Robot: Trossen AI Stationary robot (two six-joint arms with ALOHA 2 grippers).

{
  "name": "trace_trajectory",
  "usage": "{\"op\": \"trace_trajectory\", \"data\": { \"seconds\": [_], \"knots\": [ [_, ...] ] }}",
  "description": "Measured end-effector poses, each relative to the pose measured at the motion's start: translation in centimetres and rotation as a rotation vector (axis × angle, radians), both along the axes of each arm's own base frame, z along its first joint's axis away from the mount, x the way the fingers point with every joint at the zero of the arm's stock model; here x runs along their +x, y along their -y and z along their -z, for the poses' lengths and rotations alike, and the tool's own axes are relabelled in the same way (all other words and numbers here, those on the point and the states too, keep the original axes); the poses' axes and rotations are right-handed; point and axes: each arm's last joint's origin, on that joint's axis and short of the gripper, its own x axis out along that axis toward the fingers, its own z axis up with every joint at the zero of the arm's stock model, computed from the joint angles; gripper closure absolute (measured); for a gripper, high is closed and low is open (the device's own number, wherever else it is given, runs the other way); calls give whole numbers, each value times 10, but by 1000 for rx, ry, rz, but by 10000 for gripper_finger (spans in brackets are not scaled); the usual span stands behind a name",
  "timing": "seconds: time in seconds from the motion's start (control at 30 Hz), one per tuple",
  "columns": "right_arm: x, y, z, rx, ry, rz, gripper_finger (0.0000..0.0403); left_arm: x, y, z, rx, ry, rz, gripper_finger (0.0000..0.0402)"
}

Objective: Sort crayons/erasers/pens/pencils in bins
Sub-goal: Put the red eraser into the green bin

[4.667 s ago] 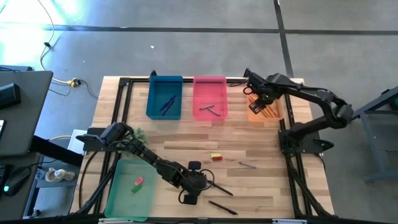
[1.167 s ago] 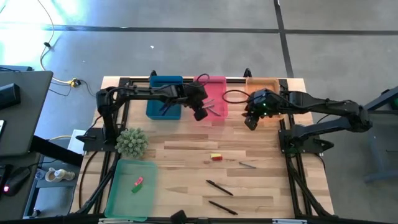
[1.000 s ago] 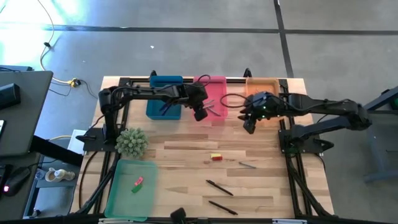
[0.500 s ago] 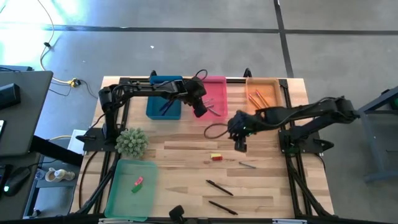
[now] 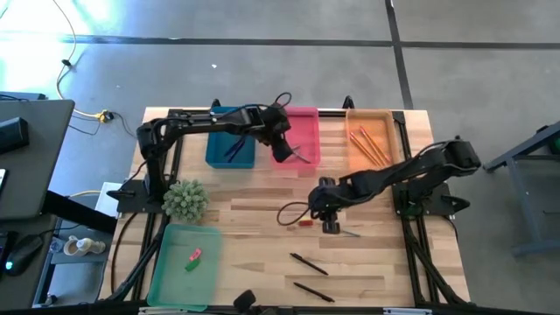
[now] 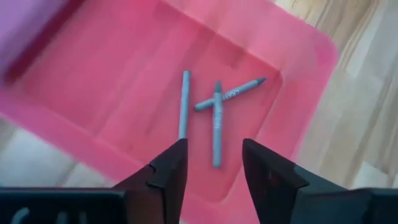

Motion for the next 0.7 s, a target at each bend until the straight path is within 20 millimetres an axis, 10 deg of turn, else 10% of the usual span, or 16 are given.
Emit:
{"op": "trace_trajectory", "data": {
  "seconds": [0.7],
  "knots": [
    [21,-28,44,-62,-17,-145,274,-52,48,-105,49,-198,26,270]
  ]
}}
